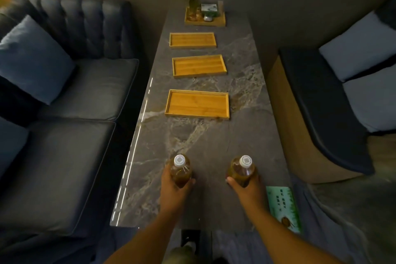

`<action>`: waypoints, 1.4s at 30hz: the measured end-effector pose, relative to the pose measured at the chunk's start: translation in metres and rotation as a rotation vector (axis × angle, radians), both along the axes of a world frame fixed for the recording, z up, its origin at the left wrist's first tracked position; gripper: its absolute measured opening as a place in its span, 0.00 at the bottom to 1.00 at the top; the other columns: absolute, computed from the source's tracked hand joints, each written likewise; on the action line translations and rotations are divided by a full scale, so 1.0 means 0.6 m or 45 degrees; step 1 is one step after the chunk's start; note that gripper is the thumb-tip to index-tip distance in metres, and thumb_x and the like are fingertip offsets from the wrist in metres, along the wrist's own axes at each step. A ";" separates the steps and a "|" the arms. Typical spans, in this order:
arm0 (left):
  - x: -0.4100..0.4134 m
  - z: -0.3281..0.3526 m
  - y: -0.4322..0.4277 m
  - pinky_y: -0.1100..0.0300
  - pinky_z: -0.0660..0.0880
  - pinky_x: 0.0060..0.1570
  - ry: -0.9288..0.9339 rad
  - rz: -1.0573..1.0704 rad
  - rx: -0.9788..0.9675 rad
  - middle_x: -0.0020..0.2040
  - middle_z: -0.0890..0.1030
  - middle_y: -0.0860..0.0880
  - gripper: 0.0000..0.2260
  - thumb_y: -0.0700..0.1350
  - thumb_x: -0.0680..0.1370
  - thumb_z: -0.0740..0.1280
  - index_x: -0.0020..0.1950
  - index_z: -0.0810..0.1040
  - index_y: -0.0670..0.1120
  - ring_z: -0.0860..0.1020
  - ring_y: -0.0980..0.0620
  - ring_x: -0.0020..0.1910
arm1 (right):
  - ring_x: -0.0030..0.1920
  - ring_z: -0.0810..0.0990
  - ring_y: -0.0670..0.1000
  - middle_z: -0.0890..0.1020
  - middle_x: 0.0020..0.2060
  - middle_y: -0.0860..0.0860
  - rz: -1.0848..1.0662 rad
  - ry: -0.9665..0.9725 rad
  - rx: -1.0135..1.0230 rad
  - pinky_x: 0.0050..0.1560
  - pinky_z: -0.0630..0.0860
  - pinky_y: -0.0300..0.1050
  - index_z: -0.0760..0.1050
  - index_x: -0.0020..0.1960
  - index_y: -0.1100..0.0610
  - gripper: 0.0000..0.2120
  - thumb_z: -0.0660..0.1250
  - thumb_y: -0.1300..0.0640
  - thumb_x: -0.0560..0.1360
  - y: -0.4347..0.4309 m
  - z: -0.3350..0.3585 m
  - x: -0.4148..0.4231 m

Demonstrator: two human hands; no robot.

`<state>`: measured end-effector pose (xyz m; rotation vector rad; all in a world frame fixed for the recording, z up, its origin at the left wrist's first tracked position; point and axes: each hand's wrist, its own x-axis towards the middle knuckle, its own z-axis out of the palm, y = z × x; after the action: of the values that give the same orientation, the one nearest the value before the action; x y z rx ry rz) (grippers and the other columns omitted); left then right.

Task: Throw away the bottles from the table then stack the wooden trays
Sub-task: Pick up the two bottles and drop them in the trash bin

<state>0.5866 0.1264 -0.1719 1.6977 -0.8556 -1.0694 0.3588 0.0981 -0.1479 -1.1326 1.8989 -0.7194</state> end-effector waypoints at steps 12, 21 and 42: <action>0.016 -0.009 -0.032 0.59 0.76 0.53 -0.068 -0.009 0.067 0.54 0.81 0.60 0.32 0.50 0.62 0.80 0.59 0.70 0.68 0.79 0.64 0.52 | 0.58 0.77 0.52 0.78 0.56 0.48 -0.031 -0.140 -0.015 0.59 0.72 0.48 0.71 0.65 0.51 0.30 0.78 0.51 0.67 -0.031 -0.007 0.004; 0.006 0.019 -0.004 0.49 0.76 0.55 -0.079 -0.095 0.150 0.56 0.79 0.54 0.34 0.53 0.63 0.78 0.66 0.66 0.59 0.79 0.51 0.54 | 0.53 0.78 0.53 0.78 0.51 0.49 -0.039 -0.160 -0.055 0.54 0.72 0.47 0.68 0.60 0.52 0.25 0.76 0.55 0.69 -0.011 0.023 -0.016; -0.067 0.111 0.067 0.53 0.75 0.49 -0.959 -0.982 0.231 0.56 0.77 0.48 0.27 0.55 0.65 0.73 0.62 0.71 0.54 0.77 0.47 0.52 | 0.63 0.74 0.57 0.72 0.65 0.57 0.671 0.460 0.211 0.62 0.75 0.54 0.59 0.73 0.53 0.38 0.72 0.46 0.68 0.200 0.105 -0.190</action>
<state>0.5463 0.1666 -0.1052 2.0012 -2.0644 -0.9854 0.2449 0.2183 -0.0852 -1.6428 1.7771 -0.0662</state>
